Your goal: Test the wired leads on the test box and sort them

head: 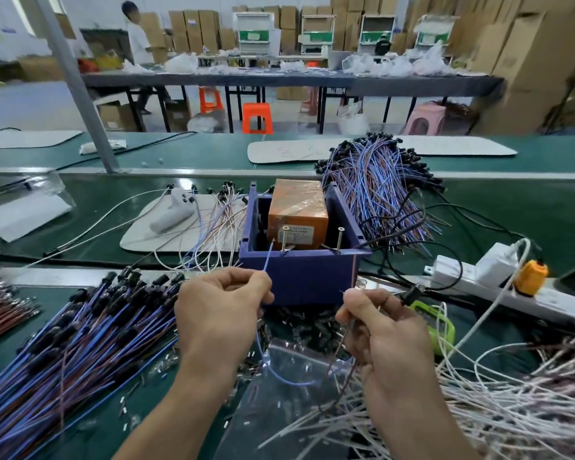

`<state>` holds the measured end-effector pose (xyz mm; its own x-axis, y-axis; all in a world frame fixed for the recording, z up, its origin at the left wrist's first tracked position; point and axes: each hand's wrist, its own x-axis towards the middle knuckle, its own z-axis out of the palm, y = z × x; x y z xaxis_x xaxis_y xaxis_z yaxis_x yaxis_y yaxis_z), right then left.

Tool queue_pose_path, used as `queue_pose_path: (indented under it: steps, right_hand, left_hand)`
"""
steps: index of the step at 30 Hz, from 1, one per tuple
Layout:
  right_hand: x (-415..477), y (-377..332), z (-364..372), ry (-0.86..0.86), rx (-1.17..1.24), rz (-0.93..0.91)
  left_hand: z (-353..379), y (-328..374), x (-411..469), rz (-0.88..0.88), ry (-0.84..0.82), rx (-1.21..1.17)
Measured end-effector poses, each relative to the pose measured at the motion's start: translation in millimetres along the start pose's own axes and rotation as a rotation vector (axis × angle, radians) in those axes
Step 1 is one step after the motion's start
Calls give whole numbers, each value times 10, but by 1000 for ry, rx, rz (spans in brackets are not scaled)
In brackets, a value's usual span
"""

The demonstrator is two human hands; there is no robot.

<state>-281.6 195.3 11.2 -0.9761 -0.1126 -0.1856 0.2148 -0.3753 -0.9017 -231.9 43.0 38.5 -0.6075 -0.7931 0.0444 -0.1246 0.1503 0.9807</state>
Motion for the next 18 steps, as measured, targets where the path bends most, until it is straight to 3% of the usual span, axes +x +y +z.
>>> queue_pose_path:
  steps: [18]
  right_hand:
    - [65,-83,66,84,-109,-48]
  left_hand:
    - [14,33,26,84,-60,40]
